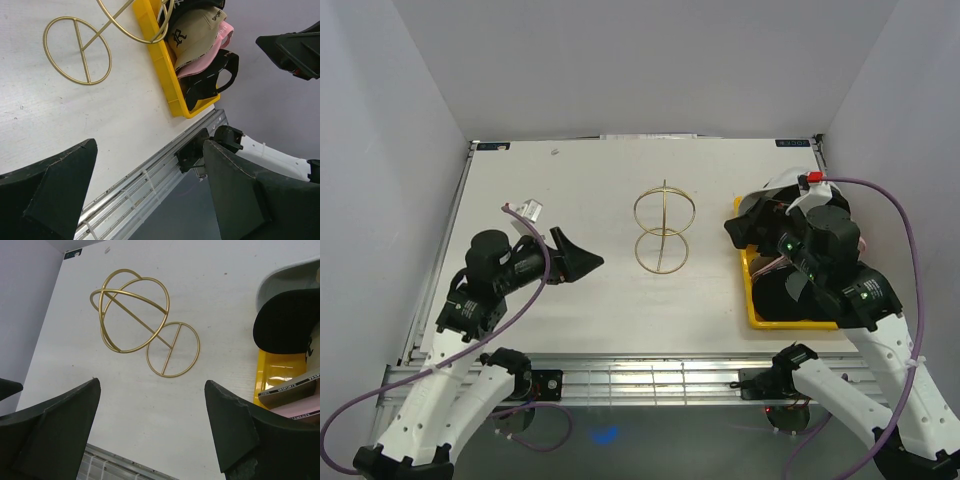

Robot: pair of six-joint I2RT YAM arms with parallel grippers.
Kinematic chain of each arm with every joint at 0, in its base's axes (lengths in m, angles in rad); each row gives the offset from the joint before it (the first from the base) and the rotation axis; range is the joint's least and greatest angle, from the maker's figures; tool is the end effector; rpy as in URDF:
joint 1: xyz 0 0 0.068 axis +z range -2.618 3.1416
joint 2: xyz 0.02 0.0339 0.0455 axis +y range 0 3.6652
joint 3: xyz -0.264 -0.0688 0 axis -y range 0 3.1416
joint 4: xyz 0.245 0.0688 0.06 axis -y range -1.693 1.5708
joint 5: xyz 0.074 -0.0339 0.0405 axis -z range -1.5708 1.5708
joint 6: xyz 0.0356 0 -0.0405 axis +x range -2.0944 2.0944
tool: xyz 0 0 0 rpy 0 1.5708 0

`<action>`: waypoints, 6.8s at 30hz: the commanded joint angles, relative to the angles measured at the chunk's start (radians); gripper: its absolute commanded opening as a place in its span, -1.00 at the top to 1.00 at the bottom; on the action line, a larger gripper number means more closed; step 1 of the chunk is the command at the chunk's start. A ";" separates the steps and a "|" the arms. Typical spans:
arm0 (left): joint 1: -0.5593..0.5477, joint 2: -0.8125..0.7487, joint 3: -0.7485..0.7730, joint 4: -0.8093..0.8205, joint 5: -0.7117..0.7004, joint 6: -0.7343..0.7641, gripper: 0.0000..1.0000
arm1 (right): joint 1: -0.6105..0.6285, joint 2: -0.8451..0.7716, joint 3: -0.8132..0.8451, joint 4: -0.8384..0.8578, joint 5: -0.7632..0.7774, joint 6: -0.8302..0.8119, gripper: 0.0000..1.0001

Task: Stack the hats

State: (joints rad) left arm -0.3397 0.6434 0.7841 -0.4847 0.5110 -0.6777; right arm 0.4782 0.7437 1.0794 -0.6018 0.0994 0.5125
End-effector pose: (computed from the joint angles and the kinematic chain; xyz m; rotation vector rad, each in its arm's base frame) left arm 0.1279 -0.0637 0.3302 0.0263 2.0484 -1.1504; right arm 0.1284 0.0626 0.4008 0.1035 1.8754 0.5994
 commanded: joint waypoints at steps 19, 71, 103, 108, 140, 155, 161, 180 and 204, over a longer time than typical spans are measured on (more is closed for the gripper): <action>-0.149 0.203 0.213 0.169 -0.029 -0.048 -0.81 | 0.003 0.249 0.460 -0.151 -0.127 -0.037 -0.79; -0.854 1.354 0.701 0.683 -0.408 0.368 -0.10 | 0.003 0.028 0.418 -0.300 0.128 0.044 -0.79; -0.841 1.426 0.736 0.727 -0.362 0.351 1.00 | 0.003 0.019 0.402 -0.309 0.122 0.038 -0.79; -0.841 1.362 0.715 0.761 -0.347 0.337 1.00 | 0.003 0.028 0.419 -0.316 0.128 0.034 -0.79; -0.800 0.854 0.492 0.713 -0.581 0.380 1.00 | 0.005 0.253 0.724 -0.322 0.027 0.063 -0.84; -0.783 0.734 0.607 0.549 -0.980 0.596 1.00 | 0.003 0.637 1.082 -0.378 -0.202 0.164 -0.91; -0.783 0.736 0.610 0.561 -1.049 0.659 1.00 | 0.003 0.687 1.105 -0.380 -0.182 0.181 -0.86; -0.822 0.845 0.675 0.601 -1.184 0.820 1.00 | 0.003 0.744 1.007 -0.423 -0.170 0.193 -0.52; -0.825 0.960 0.765 0.638 -1.235 0.909 1.00 | 0.005 0.734 0.968 -0.464 -0.173 0.162 0.10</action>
State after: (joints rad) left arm -1.1606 1.6165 1.4925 0.0971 -0.7013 0.2146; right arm 0.4782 1.4940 2.0556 -1.0695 -0.0715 0.6842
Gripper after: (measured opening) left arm 0.039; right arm 0.474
